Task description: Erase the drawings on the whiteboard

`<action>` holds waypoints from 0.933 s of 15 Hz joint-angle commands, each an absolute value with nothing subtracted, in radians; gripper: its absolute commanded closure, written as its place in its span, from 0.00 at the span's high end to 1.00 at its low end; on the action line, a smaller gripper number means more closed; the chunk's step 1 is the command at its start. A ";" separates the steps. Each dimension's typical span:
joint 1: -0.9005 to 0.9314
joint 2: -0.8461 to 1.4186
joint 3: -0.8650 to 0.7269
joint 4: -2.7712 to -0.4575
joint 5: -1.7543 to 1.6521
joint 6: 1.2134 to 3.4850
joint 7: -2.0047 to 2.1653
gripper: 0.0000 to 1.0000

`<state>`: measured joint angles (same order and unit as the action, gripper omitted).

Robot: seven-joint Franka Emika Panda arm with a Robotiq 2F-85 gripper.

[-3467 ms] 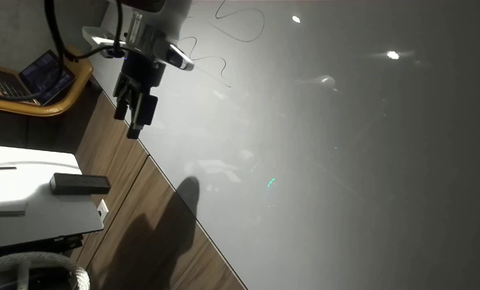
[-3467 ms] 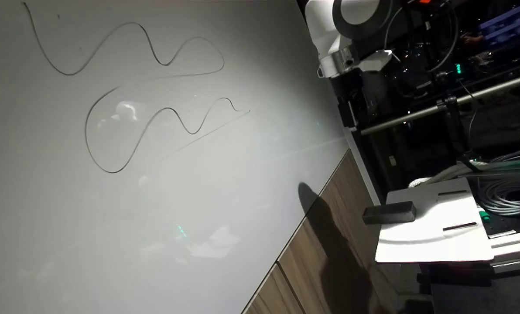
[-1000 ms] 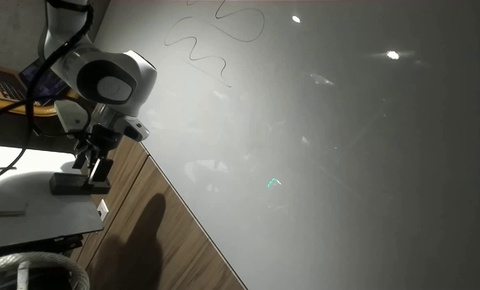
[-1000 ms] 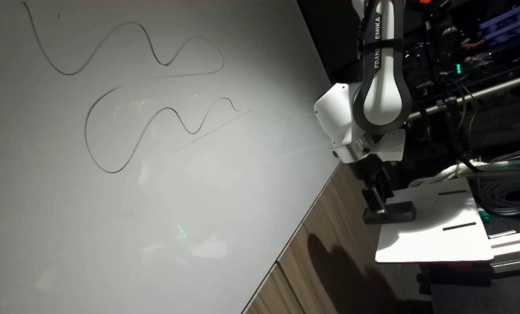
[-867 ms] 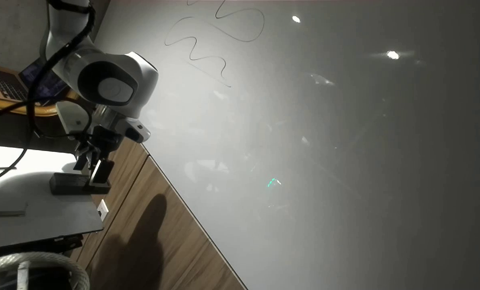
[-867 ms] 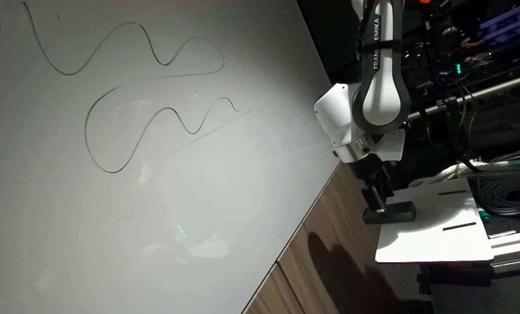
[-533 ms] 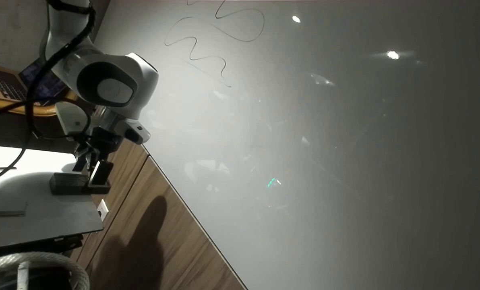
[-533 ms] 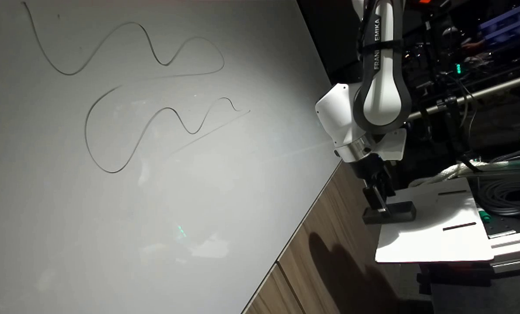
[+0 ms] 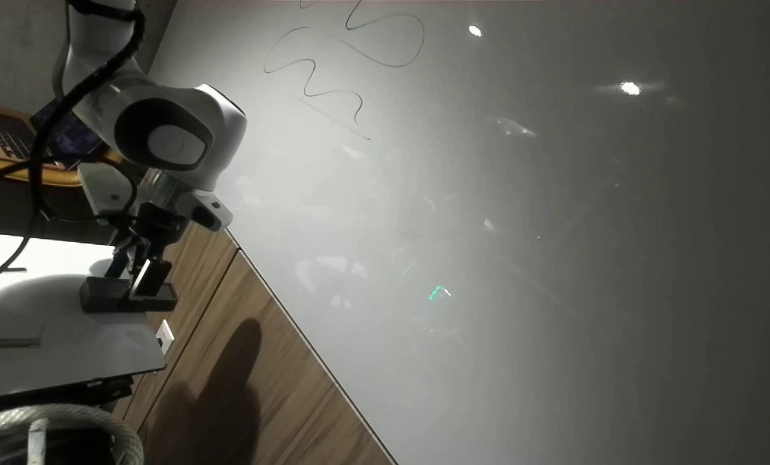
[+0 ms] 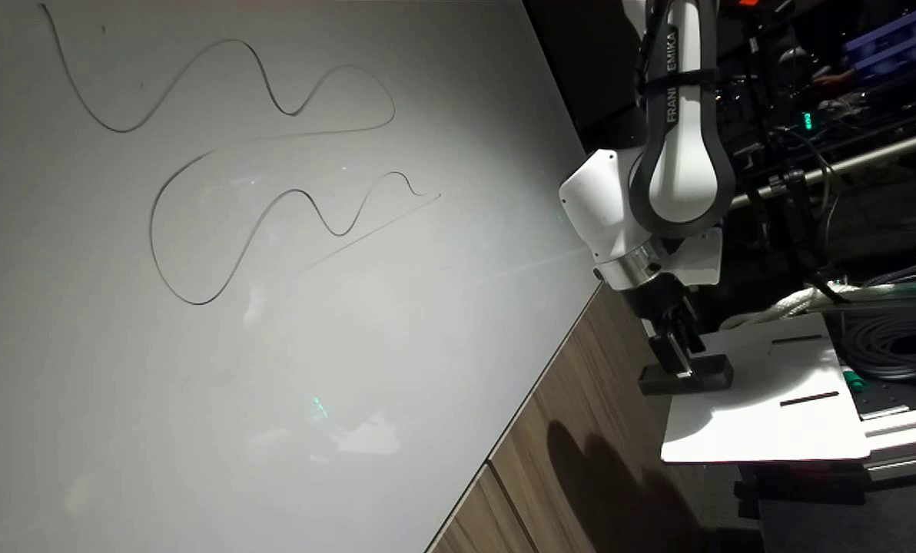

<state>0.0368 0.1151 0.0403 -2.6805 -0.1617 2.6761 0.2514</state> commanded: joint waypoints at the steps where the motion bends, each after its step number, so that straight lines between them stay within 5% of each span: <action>1: 0.053 0.102 0.028 -2.689 -0.160 2.681 0.249 0.58; 5: 0.056 0.103 0.027 -2.687 -0.169 2.679 0.257 0.29; 14: 0.139 -0.179 0.125 -2.684 -0.303 2.543 0.416 0.29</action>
